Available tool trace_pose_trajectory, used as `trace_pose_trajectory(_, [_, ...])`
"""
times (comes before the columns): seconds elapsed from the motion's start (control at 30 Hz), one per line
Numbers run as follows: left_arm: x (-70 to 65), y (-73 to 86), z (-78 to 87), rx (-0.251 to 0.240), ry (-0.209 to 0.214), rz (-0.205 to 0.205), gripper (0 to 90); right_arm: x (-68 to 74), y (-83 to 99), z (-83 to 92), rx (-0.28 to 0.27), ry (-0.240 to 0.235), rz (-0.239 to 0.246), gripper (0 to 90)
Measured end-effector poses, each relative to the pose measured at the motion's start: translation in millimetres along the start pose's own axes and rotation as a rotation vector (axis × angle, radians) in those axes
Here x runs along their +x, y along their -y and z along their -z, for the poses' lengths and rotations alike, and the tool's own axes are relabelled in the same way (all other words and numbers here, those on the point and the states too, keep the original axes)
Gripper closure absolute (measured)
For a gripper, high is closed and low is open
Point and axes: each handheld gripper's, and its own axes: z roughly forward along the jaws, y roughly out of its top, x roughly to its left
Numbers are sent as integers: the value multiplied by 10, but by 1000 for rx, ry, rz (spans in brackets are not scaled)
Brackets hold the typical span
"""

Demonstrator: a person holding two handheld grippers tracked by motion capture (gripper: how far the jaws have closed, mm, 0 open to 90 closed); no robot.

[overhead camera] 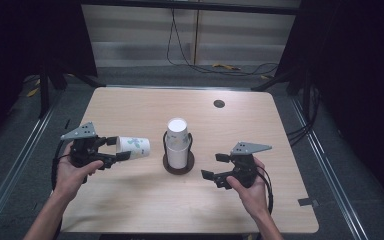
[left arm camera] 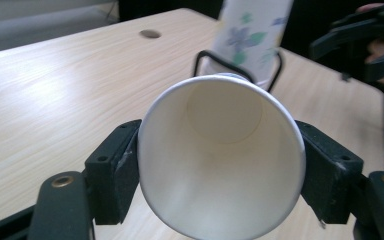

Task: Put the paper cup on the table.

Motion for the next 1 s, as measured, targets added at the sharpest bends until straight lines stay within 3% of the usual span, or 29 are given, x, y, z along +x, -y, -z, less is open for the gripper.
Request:
trace_pose_trajectory(0.03, [17,-4,0,-4,1,12,270,-7,8,1,-2,1,-2,154])
trace_pose_trajectory(0.23, [166,-73,-27,52,-55,-14,264,-16,67,-34,1,8,-4,154])
trace_pose_trajectory(0.3, [218,-70,-46,52,-69,20,264,-23,83,-49,6,7,-5,150])
trace_pose_trajectory(0.43, [274,-87,-97,103,-108,19,264,-31,139,-70,7,12,-17,144])
trace_pose_trajectory(0.8, [332,-206,-209,165,-130,29,262,-21,180,108,16,51,-7,144])
trace_pose_trajectory(0.93, [325,-233,-229,187,-135,9,261,-4,227,127,14,52,-15,139])
trace_pose_trajectory(1.0, [306,-260,-247,228,-147,-26,265,17,259,105,20,44,-13,140])
